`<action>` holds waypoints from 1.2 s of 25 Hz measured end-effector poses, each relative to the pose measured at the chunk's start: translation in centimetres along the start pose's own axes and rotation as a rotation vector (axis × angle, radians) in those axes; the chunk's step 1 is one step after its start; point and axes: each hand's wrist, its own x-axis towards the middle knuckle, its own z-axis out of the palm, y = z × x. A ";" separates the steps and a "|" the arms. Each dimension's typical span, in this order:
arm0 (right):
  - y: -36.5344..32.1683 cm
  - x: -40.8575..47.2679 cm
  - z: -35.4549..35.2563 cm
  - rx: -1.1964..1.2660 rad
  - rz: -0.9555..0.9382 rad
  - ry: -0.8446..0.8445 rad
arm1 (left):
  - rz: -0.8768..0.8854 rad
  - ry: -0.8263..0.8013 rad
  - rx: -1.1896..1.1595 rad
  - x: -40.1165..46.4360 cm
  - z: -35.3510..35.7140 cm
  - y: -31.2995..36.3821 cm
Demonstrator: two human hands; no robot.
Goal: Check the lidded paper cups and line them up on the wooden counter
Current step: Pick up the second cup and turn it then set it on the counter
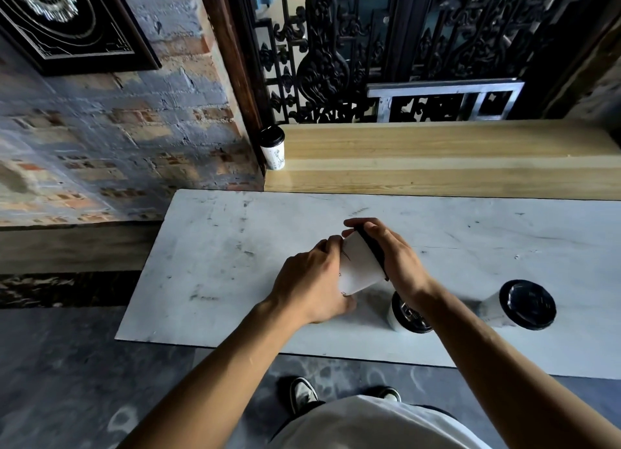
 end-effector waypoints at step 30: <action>0.7 -0.7 0.0 0.436 0.110 -0.072 | -0.452 0.134 -0.857 0.5 -1.0 0.4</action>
